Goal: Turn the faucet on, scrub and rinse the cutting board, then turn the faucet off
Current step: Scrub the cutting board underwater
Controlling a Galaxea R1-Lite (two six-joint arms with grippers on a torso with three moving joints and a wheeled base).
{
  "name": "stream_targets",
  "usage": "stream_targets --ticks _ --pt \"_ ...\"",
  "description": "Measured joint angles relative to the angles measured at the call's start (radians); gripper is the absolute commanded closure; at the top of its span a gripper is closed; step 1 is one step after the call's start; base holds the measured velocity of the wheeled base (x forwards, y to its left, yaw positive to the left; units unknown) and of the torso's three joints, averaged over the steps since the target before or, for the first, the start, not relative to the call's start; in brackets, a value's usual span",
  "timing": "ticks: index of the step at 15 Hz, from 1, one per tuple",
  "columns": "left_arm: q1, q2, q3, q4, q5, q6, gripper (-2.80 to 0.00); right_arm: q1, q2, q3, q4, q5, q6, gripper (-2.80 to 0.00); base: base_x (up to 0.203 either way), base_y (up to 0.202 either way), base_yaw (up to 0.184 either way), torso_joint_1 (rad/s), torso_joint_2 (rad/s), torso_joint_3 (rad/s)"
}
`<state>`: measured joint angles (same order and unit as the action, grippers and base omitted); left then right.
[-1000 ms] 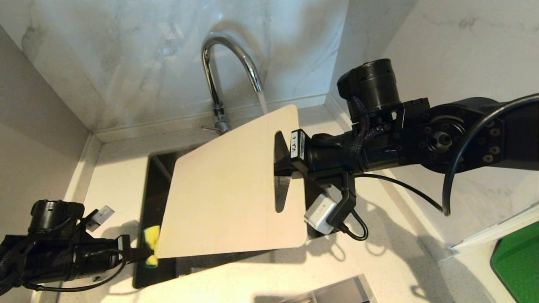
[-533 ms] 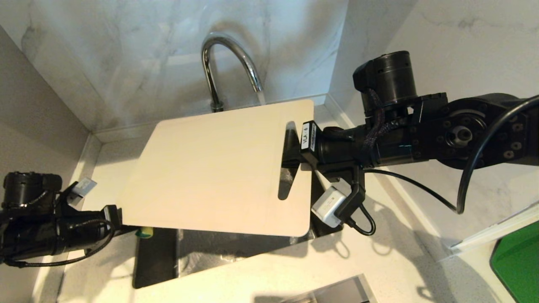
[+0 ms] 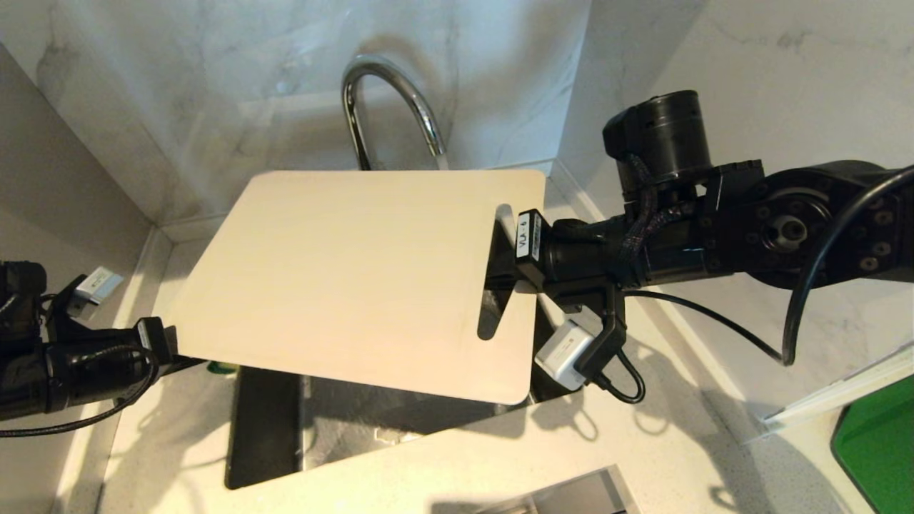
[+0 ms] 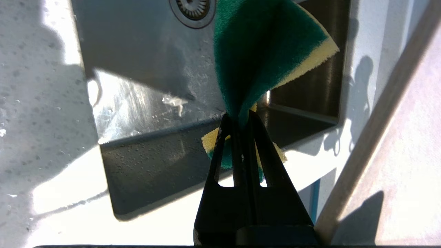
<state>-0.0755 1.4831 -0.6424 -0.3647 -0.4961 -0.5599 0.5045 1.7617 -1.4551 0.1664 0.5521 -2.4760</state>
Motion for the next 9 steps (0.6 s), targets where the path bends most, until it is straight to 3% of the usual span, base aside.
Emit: stream_targets --ticks 4,9 --pt "0.041 -0.019 0.018 -0.005 -0.038 0.003 0.00 -0.022 0.001 0.009 -0.002 0.003 0.001 0.00 0.000 0.000 0.000 0.000 0.00 0.000" --pt "0.163 -0.013 0.035 -0.003 -0.127 0.005 0.00 -0.022 -0.003 0.021 -0.003 -0.001 -0.001 0.00 0.000 0.000 0.000 0.000 0.00 0.000"
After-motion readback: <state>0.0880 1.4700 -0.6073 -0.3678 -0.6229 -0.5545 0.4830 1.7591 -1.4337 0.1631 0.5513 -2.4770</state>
